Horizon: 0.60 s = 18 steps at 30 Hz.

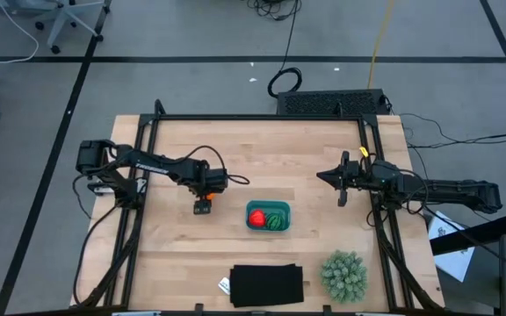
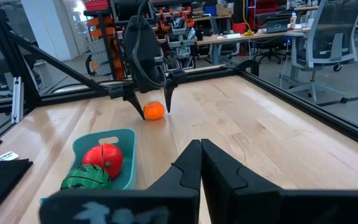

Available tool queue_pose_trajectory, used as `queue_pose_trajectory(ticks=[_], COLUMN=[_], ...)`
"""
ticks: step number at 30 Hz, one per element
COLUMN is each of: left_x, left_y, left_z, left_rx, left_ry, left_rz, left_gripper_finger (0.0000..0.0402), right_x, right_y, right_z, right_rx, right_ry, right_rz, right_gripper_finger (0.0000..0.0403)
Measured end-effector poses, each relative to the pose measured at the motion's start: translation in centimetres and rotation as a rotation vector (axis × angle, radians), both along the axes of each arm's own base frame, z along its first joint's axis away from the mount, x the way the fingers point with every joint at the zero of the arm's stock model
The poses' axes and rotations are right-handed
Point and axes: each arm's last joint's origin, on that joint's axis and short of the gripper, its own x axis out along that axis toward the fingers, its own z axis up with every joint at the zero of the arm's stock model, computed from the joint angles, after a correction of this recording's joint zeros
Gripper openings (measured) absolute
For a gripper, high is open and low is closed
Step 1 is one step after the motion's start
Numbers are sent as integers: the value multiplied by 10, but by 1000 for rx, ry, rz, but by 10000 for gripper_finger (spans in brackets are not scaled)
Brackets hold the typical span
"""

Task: Pick and placing Produce into tupperware
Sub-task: Put the orange pumpkin into the blue container

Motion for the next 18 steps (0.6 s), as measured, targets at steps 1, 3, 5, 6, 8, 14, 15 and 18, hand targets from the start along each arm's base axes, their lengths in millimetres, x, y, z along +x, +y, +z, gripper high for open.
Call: queue_pose_trajectory(ticks=[1, 3, 5, 6, 8, 14, 15, 18], left_x=[0, 0, 0, 0, 0, -1, -1, -1], left_y=[0, 0, 0, 0, 0, 0, 0, 0], left_z=[0, 0, 0, 0, 0, 0, 1, 2], left_rx=[0, 1, 2, 2, 4, 9, 10, 13], left_ry=[0, 0, 0, 0, 0, 7, 8, 5], left_rz=[0, 3, 8, 8, 8, -11, -18, -37], left_gripper_finger=[298, 267, 240, 230, 219, 240, 248, 261], right_x=[0, 0, 0, 0, 0, 0, 0, 0], right_y=[0, 0, 0, 0, 0, 0, 0, 0], right_z=[0, 0, 0, 0, 0, 0, 0, 0], right_rx=[0, 0, 0, 0, 0, 0, 0, 0], right_ry=[0, 0, 0, 0, -1, -1, -1, -1], right_rz=[0, 0, 0, 0, 0, 0, 0, 0], right_gripper_finger=[0, 0, 0, 0, 0, 0, 0, 0])
